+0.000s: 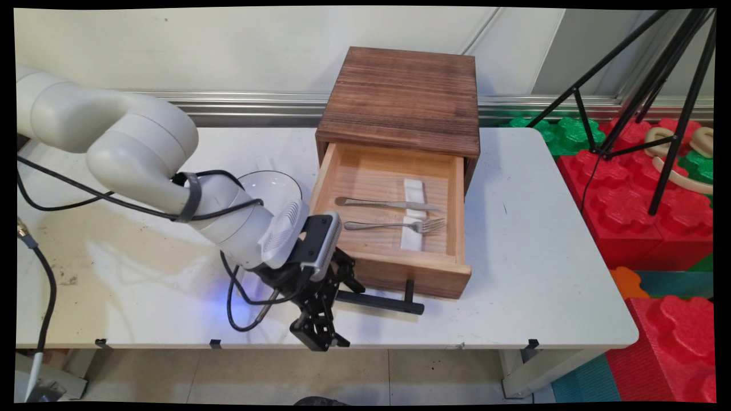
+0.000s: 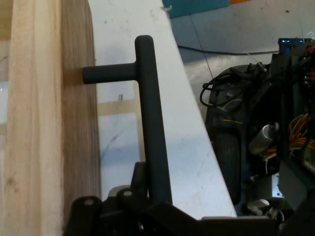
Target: Open the drawer
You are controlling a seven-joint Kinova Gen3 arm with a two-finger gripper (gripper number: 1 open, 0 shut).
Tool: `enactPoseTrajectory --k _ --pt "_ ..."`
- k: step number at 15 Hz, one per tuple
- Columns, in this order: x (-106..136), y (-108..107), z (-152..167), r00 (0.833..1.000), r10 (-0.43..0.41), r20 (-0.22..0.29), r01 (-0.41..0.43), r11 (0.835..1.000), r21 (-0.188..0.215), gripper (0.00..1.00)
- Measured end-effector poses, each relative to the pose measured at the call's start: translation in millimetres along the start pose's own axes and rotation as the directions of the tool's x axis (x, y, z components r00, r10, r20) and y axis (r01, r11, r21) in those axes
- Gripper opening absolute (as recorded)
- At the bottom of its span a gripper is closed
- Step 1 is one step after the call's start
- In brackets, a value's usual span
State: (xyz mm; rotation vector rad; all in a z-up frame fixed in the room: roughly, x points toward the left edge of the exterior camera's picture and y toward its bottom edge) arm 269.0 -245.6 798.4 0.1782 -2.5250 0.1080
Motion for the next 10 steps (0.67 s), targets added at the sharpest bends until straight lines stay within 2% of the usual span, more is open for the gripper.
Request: enactPoseTrajectory --k 10 --pt "5 20 0 1.0 0.01 -0.003 -0.01 1.0 -0.001 1.0"
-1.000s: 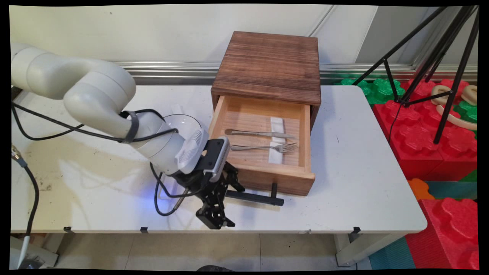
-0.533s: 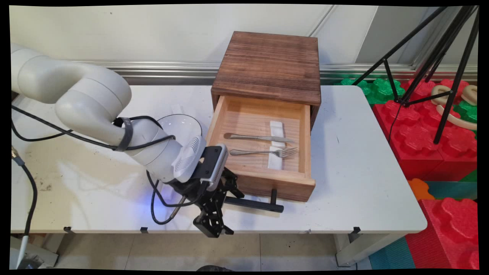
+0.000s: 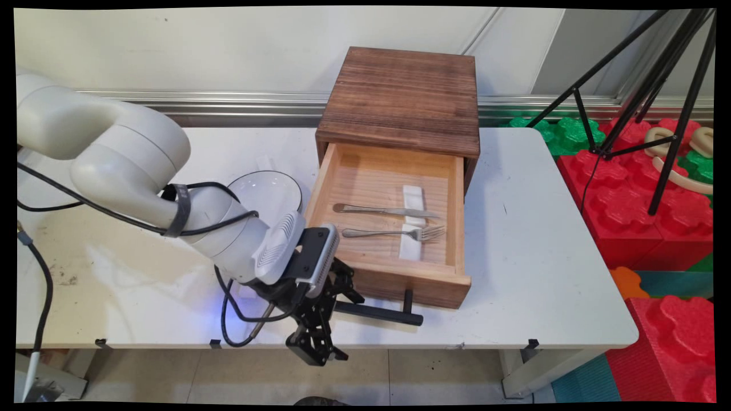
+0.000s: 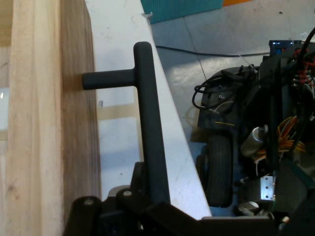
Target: Open the drawer
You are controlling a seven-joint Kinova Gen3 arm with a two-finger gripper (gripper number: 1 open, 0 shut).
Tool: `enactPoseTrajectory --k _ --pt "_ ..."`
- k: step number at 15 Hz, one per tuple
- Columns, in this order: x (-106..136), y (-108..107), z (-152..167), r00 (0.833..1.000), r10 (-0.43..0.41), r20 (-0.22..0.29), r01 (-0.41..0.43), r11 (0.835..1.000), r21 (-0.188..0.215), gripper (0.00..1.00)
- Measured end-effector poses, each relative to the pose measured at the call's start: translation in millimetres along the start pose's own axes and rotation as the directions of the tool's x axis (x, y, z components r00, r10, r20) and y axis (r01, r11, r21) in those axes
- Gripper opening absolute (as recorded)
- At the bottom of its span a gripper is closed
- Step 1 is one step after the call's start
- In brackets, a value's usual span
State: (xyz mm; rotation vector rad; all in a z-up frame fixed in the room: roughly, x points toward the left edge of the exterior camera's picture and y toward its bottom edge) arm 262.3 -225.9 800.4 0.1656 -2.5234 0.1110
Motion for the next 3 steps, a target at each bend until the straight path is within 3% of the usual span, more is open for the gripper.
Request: enactPoseTrajectory --k 3 --pt "0.8 5.5 -0.7 1.0 -0.001 0.002 0.001 1.0 -0.003 1.0"
